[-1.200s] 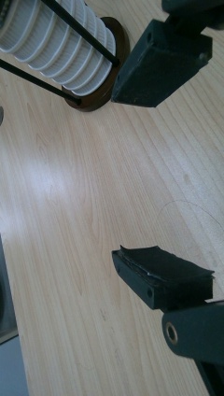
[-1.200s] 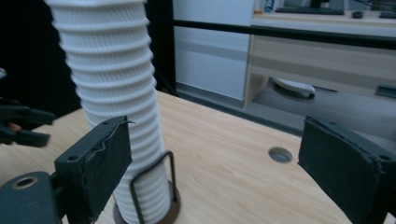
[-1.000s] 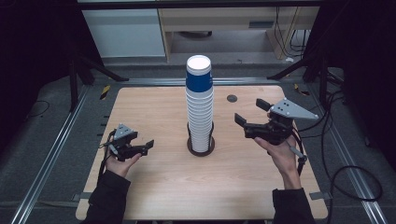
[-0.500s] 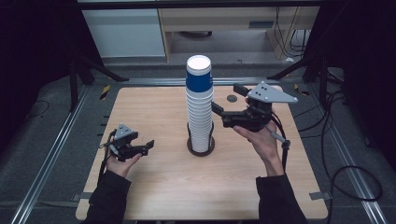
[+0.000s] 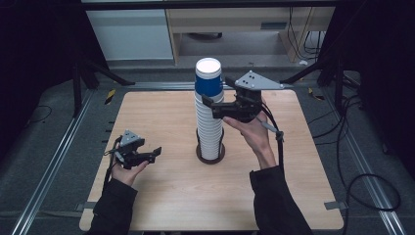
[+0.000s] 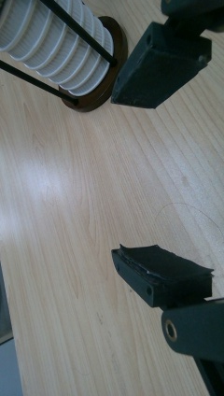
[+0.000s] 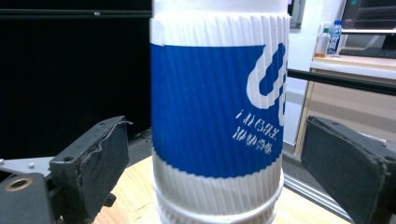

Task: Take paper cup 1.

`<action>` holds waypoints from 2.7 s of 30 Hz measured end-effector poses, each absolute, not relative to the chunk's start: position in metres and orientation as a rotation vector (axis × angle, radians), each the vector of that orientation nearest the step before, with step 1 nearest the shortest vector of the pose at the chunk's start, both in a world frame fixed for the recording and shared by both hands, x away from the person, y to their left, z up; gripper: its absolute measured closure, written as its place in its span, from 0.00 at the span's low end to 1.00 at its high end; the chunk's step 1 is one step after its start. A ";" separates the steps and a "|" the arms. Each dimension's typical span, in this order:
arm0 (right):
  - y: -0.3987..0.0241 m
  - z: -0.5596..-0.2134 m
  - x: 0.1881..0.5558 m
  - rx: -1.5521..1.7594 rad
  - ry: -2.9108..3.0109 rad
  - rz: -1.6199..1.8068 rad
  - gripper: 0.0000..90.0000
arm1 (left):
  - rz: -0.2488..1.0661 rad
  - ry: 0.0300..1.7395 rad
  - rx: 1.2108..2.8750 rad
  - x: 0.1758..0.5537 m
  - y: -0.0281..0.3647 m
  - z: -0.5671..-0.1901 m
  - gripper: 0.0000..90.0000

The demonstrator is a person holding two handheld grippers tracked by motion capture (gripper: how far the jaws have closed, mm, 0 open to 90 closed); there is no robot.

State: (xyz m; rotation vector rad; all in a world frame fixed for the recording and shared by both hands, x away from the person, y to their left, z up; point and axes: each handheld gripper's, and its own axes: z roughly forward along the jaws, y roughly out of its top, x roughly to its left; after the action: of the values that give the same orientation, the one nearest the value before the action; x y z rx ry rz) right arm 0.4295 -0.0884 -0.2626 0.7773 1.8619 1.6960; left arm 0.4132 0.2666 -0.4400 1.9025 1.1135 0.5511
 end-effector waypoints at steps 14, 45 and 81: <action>-0.074 -0.268 0.453 0.809 1.899 1.726 0.14 | 0.541 1.110 1.920 0.414 0.264 -0.442 0.23; -0.069 -0.238 0.449 0.751 1.839 1.721 0.24 | 0.521 1.128 1.921 0.415 0.266 -0.444 0.22; -0.154 -0.231 0.411 0.780 1.698 1.655 0.23 | 0.526 1.126 1.914 0.414 0.266 -0.441 0.23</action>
State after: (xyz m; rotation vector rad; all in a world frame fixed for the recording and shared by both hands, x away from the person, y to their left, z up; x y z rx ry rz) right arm 0.4106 -0.1538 -0.2305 0.7801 1.6976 1.6555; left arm 0.4137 0.2659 -0.4412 1.9144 1.1259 0.5263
